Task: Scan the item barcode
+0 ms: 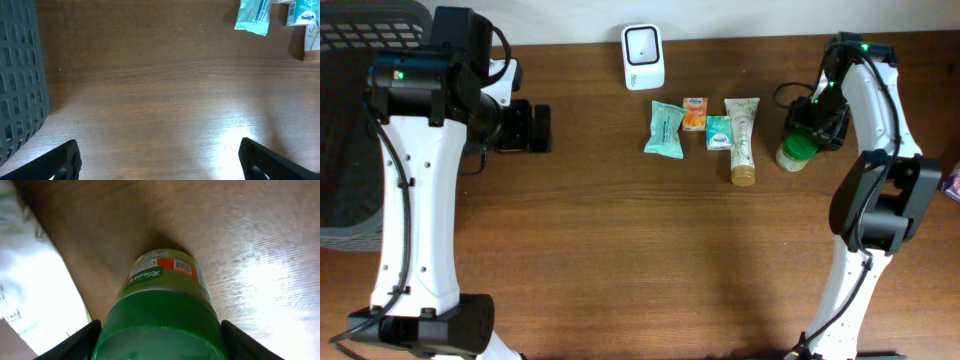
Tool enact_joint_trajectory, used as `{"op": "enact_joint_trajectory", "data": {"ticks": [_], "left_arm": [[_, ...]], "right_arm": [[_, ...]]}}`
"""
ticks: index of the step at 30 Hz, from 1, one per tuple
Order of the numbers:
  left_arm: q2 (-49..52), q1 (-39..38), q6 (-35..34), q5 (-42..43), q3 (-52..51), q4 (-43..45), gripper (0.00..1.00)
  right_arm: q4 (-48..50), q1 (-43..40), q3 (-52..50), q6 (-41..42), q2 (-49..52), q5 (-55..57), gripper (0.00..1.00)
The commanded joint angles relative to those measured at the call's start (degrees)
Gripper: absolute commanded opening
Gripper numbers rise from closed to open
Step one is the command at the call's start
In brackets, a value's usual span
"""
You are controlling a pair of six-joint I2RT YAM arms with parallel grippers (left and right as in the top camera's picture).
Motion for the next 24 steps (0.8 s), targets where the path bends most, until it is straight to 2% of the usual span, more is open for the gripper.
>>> {"op": "enact_joint_trajectory", "data": {"ticks": [1,3,4,5,6,11,18,24], "left_arm": [[-0.2,0.0,0.9,0.0,0.0,-0.1,0.99],[-0.2,0.0,0.9,0.0,0.0,-0.1,0.99],[-0.2,0.0,0.9,0.0,0.0,0.0,0.99],[-0.2,0.0,0.9,0.0,0.0,-0.1,0.99],[-0.2,0.0,0.9,0.0,0.0,-0.1,0.99],[-0.2,0.0,0.9,0.0,0.0,0.0,0.99],[-0.2,0.0,0.9,0.0,0.0,-0.1,0.99],[-0.2,0.0,0.9,0.0,0.0,-0.1,0.99]], "right_arm": [[-2.8,1.5,1.7,-15.9,0.3,0.1,0.67],[-5.0,2.3,2.1,-20.2,0.1,2.0,0.68],[-5.0,2.7,2.1,-20.2,0.1,3.4,0.82],[-4.9,2.9,2.1,-18.3,0.2,3.3,0.92],[-4.8,3.0,2.1,-15.7,0.1,3.3,0.98],[-6.1,3.0,1.8,9.3,0.2,-0.2,0.99],[-5.2,1.9,1.4,30.4,0.2,-0.1,0.99],[-3.1,1.4,1.4,32.6,0.6,3.8,0.99]]}}
